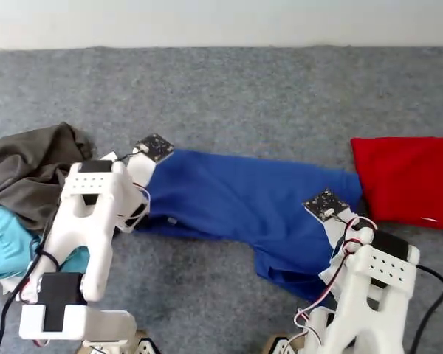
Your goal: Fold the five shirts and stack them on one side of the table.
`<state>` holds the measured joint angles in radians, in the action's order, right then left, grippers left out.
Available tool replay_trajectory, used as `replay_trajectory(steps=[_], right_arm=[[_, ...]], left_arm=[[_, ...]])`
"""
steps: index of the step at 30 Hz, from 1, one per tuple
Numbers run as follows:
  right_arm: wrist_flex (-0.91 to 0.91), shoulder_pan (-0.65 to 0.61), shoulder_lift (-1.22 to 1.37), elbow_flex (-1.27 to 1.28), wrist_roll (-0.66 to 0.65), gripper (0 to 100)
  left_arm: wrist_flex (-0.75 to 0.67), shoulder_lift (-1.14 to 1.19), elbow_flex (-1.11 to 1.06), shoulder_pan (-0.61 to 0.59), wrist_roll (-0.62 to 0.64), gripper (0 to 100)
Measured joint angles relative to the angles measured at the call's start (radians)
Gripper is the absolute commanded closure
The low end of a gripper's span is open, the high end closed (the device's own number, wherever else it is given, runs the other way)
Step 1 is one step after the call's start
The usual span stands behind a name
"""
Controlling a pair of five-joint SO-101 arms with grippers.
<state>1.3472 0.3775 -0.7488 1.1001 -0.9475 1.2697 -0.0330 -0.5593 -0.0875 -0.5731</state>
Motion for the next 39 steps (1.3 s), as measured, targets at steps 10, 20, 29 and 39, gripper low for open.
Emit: replay_trajectory(steps=[10,20,29,39], right_arm=[[0.203,0.000,0.000,-0.236,0.000,99.8],[0.242,-0.087,0.014,-0.493,0.063,99.1],[-0.238,-0.324,0.382,-0.500,0.626,99.1],[-0.583,-0.195,0.738,-0.500,0.667,99.1]], left_arm=[[0.296,0.000,0.256,-0.100,-0.057,91],[0.345,0.000,0.605,0.012,0.195,99],[-0.181,0.327,0.460,0.138,0.597,99],[-0.242,0.468,0.493,0.015,0.713,99]])
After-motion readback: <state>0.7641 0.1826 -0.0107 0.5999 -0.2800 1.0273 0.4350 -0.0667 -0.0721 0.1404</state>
